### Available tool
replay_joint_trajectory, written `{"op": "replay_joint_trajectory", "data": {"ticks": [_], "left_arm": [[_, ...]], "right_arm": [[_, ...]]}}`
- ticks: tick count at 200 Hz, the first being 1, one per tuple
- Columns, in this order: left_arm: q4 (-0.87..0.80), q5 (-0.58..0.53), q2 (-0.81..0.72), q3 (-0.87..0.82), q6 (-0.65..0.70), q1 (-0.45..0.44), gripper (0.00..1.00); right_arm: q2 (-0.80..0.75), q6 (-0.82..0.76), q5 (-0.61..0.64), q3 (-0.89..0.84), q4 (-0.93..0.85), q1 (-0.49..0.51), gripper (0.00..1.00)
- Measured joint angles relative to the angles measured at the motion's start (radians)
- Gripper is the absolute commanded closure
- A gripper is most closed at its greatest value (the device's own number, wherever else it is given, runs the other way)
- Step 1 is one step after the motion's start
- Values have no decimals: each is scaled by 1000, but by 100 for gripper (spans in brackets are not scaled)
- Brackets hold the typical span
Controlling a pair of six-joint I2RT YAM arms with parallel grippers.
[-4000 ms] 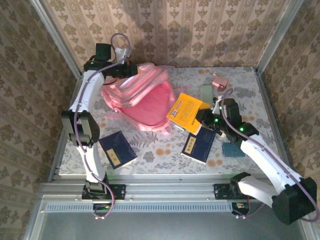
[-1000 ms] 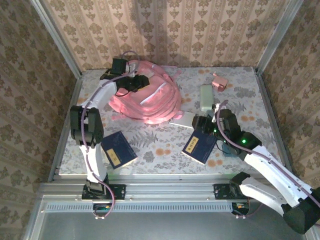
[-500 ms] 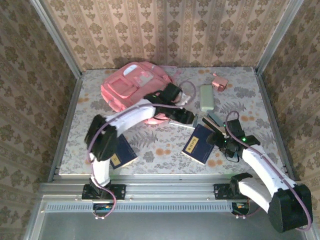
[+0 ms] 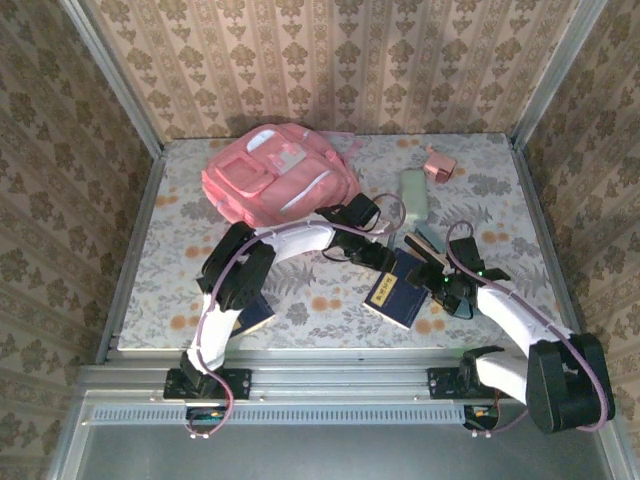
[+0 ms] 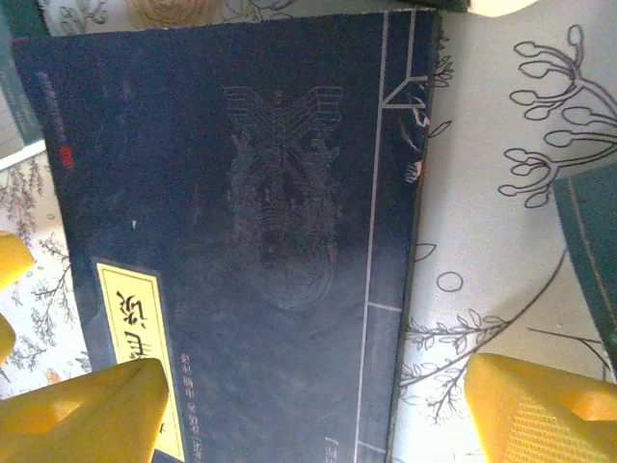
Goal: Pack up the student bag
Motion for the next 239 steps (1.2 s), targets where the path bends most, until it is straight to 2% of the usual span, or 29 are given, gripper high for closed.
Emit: {"op": "replay_joint_trajectory", "data": {"ticks": [78,113,135,156,217,239], "left_arm": [[27,14,43,2,-37,-6,41],[68,89,58,4,-68,-6,42],[104,141,66,2,-100,-17,45],[135,173,66,-11,-126,-17,54],[211,232,64,-75,-189,-5,94],[218,237,45,-87,-196,1,99]], "right_arm": [[63,27,-13,0,55,-5,19],[82,50,-34,5,71,-13,19],[86,61,-41,5,78,-17,19],[85,65,-44,3,82,-20,20],[69,76,-52,-11,100,-24,20],[45,73,-51,-19,101,-24,18]]}}
